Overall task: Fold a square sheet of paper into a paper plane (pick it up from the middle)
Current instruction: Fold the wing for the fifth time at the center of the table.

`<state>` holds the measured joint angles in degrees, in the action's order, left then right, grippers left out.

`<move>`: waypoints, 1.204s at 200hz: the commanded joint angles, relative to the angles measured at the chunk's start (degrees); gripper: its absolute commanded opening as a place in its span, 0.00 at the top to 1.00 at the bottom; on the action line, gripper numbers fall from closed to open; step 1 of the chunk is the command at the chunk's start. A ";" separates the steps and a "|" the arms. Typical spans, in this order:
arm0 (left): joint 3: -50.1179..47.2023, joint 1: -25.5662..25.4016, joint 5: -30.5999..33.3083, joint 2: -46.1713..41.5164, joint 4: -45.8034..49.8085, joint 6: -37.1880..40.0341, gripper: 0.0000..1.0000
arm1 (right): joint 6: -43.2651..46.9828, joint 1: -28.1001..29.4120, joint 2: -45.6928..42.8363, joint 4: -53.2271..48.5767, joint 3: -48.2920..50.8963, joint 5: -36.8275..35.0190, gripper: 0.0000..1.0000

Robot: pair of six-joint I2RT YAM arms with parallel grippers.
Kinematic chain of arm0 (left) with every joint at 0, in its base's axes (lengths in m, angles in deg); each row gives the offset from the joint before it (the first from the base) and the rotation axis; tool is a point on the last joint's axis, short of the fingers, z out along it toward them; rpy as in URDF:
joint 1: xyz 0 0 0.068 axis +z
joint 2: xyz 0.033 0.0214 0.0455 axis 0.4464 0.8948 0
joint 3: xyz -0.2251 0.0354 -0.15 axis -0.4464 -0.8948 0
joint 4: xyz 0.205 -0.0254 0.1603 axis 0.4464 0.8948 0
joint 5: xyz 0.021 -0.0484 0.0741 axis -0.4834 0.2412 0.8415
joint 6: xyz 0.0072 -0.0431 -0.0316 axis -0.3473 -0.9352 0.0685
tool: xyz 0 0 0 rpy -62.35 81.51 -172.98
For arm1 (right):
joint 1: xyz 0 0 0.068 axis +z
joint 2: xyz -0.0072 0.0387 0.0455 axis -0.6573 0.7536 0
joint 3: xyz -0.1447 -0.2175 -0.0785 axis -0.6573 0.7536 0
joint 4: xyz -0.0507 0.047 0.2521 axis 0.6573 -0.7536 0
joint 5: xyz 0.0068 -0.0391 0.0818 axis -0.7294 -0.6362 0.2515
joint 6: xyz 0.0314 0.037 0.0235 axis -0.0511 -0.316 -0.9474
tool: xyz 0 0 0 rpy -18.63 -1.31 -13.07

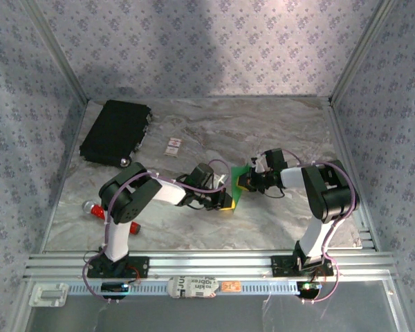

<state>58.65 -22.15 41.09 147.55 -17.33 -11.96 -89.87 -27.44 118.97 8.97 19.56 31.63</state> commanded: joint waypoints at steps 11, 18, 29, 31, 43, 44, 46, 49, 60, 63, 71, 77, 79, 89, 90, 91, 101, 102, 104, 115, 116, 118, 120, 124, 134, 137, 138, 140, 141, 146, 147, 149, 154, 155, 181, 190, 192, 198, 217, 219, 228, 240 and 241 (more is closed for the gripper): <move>-3.11 -2.31 -6.92 -0.07 10.58 1.93 1.00 | 1.81 0.03 2.97 -4.48 1.25 -10.65 0.95; -2.99 -2.31 -6.87 -0.16 10.96 2.10 1.00 | 1.81 0.00 3.05 -4.55 1.28 -10.66 0.95; -2.80 -2.31 -6.74 -0.16 11.90 2.48 1.00 | 1.81 -0.02 2.93 -4.57 1.23 -10.74 0.95; -2.78 -2.31 -6.72 -0.16 12.11 2.54 1.00 | 1.81 0.02 2.90 -4.57 1.27 -10.79 0.95; -2.71 -2.32 -6.14 -0.41 13.10 2.90 0.97 | 1.81 -0.01 2.92 -4.61 1.36 -10.83 0.95; -2.70 -2.32 -6.08 -0.37 13.14 2.92 0.97 | 1.81 0.03 2.92 -4.59 1.33 -10.79 0.95; -2.69 -2.31 -6.05 -0.37 13.25 2.94 0.97 | 1.81 0.05 2.92 -4.57 1.38 -10.78 0.95; -2.69 -2.31 -5.94 -0.34 13.34 3.02 0.97 | 1.81 0.06 2.92 -4.57 1.36 -10.82 0.95; -2.64 -2.31 -5.90 -0.42 13.89 3.25 0.97 | 1.81 0.06 2.91 -4.60 1.30 -10.70 0.95; -2.64 -2.31 -5.79 -0.42 14.14 3.37 0.97 | 1.81 0.06 2.88 -4.62 1.39 -10.81 0.95; -2.40 -2.31 -5.45 -0.43 14.96 3.59 0.96 | 1.81 0.06 2.83 -4.67 1.35 -10.79 0.95; -2.28 -2.39 -5.14 -0.50 15.72 3.92 0.96 | 1.81 0.06 2.86 -4.66 1.39 -10.78 0.95; -2.15 -2.40 -5.09 -0.53 15.92 4.00 0.96 | 1.81 0.06 2.77 -4.66 1.33 -10.75 0.95; -1.93 -2.49 -4.74 -0.60 16.80 4.41 0.98 | 1.81 0.06 2.75 -4.66 1.35 -10.83 0.95; -1.96 -2.49 -4.67 -0.60 16.88 4.47 0.98 | 1.81 0.06 2.75 -4.66 1.33 -10.83 0.95; -1.93 -2.49 -4.68 -0.64 17.00 4.50 0.98 | 1.81 0.06 2.75 -4.70 1.28 -10.88 0.95; -1.73 -2.59 -4.27 -0.77 17.43 4.69 1.00 | 1.81 0.04 2.62 -4.74 1.33 -10.86 0.95; -1.68 -2.58 -4.26 -0.77 17.50 4.65 1.00 | 1.81 0.09 2.64 -4.74 1.32 -10.85 0.95; -1.71 -2.58 -4.14 -0.80 17.62 4.69 1.00 | 1.81 0.14 2.65 -4.74 1.38 -10.88 0.95; -1.33 -2.73 -3.93 -0.99 18.21 4.85 1.00 | 1.77 0.12 2.57 -4.74 1.35 -10.88 0.95; -1.31 -2.74 -3.91 -1.01 18.24 4.87 0.99 | 1.75 0.14 2.57 -4.74 1.37 -10.90 0.95; -1.31 -2.75 -3.90 -1.14 18.33 4.98 0.99 | 1.73 0.15 2.62 -4.74 1.33 -10.92 0.95; -1.29 -2.75 -3.90 -1.20 18.40 4.97 0.99 | 1.72 0.15 2.63 -4.74 1.36 -10.92 0.95; -1.25 -2.83 -3.67 -1.41 18.46 5.14 0.98 | 1.72 0.11 2.65 -4.70 1.37 -10.92 0.95; -1.36 -2.88 -2.97 -2.17 18.54 5.00 0.97 | 1.74 0.30 2.70 -4.74 1.39 -10.92 0.95; -1.37 -2.84 -2.81 -2.42 18.52 4.93 0.97 | 1.72 0.32 2.72 -4.68 1.38 -10.92 0.95; -1.37 -2.84 -2.69 -2.57 18.48 4.86 0.96 | 1.72 0.28 2.73 -4.71 1.39 -10.92 0.95; -1.48 -2.84 -2.50 -2.78 18.41 4.81 0.96 | 1.72 0.36 2.74 -4.69 1.39 -10.92 0.95; -1.52 -2.84 -2.50 -2.92 18.39 4.80 0.96 | 1.72 0.39 2.74 -4.72 1.40 -10.92 0.95; -1.52 -2.84 -2.00 -3.54 18.24 4.66 0.94 | 1.72 0.41 2.79 -4.68 1.36 -10.92 0.95; -1.58 -2.84 -1.89 -3.65 18.21 4.55 0.94 | 1.72 0.46 2.77 -4.67 1.38 -10.92 0.95; -1.62 -2.84 -1.73 -3.91 18.15 4.47 0.94 | 1.72 0.49 2.75 -4.70 1.33 -10.92 0.95; -1.68 -2.91 -1.16 -4.63 17.98 4.20 0.94 | 1.72 0.54 2.70 -4.79 1.37 -10.97 0.95; -1.66 -2.83 -1.04 -4.77 17.91 4.14 0.93 | 1.72 0.57 2.68 -4.72 1.38 -10.99 0.95; -2.95 -2.34 1.42 -8.97 14.89 1.90 0.93 | 1.72 0.63 2.44 -4.83 1.34 -11.01 0.95; -3.45 -2.04 2.44 -10.45 13.65 0.82 0.94 | 1.76 0.62 2.33 -4.93 1.39 -11.11 0.95; -3.63 -1.94 2.80 -10.71 13.34 0.61 0.94 | 1.80 0.57 2.31 -4.99 1.42 -11.06 0.95; -4.00 -1.58 3.27 -11.60 11.81 -0.23 0.95 | 1.81 0.56 2.24 -5.08 1.40 -11.13 0.95; -4.76 -0.39 4.49 -13.28 6.38 -3.83 0.97 | 1.98 0.52 2.13 -5.37 1.22 -11.25 0.95; -4.70 -0.25 4.64 -13.33 5.76 -4.24 0.97 | 1.98 0.57 2.13 -5.41 1.22 -11.27 0.95; -4.20 0.11 5.14 -13.15 3.13 -5.61 0.98 | 1.98 0.60 2.13 -5.39 1.27 -11.28 0.96; -2.14 0.20 4.68 -12.25 1.33 -6.58 0.98 | 1.90 0.67 2.22 -5.37 1.16 -11.25 0.95; -1.93 0.18 4.61 -12.09 1.28 -6.61 0.98 | 1.90 0.67 2.22 -5.37 1.15 -11.26 0.95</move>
<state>54.04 -22.68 44.56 135.75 -9.22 -14.43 -89.87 -26.92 118.53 8.54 19.50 30.39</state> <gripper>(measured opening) 0.043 0.052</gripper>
